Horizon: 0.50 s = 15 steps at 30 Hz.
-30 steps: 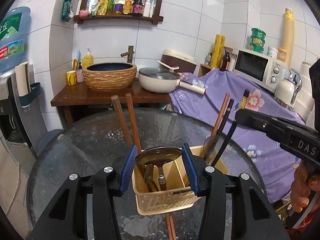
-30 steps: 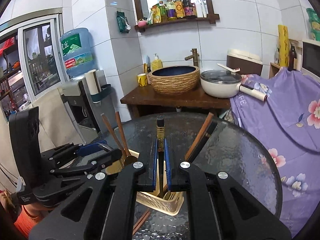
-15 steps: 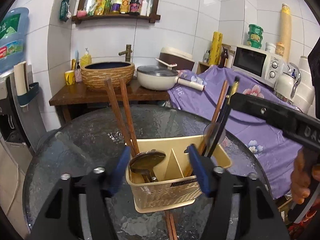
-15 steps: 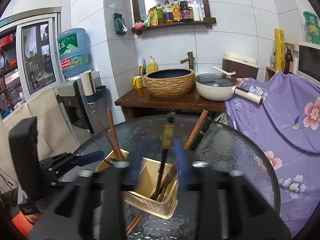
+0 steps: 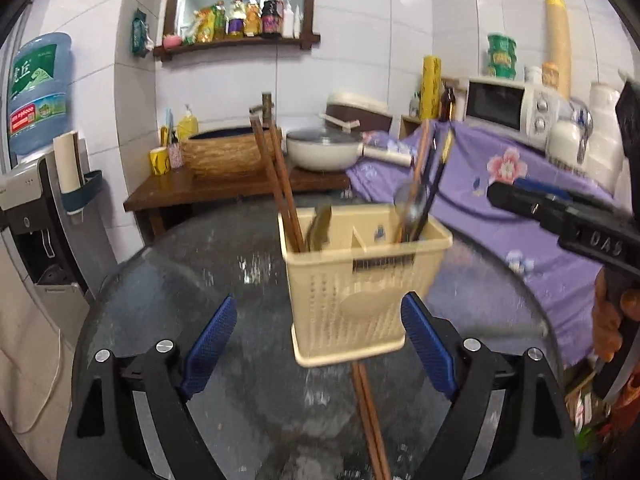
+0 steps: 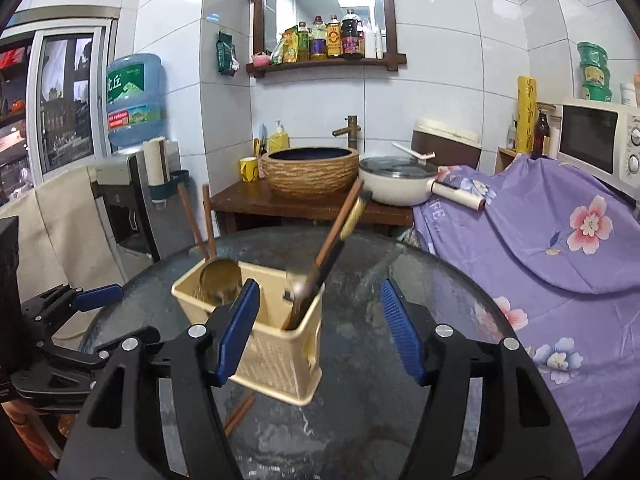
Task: Organize utensils
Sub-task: 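Withdraw both tools toward the remaining wooden chopsticks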
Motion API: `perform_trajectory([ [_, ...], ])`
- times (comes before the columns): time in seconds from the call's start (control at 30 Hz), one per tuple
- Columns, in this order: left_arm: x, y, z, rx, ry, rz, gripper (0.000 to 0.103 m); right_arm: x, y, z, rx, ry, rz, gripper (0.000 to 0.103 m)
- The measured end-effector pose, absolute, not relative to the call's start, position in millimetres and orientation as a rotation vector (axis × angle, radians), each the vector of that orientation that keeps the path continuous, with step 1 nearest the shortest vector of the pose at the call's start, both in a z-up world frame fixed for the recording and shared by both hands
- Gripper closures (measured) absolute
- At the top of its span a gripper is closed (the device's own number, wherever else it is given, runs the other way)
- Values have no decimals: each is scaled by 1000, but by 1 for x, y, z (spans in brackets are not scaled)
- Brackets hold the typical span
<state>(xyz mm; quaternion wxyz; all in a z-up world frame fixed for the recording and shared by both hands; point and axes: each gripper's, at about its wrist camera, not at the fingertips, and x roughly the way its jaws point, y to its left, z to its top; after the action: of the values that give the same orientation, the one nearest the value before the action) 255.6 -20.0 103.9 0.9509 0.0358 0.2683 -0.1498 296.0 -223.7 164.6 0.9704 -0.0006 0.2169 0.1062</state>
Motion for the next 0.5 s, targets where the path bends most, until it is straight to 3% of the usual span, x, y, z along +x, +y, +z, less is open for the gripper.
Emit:
perform_trajectory([
  [0.23,253,-26,42,79,739,-342,48,271,-211,111,-50,534,223,39],
  [0.5,246,-43,2,128,846,-389,61,264,-213,64,0,629,205,39],
])
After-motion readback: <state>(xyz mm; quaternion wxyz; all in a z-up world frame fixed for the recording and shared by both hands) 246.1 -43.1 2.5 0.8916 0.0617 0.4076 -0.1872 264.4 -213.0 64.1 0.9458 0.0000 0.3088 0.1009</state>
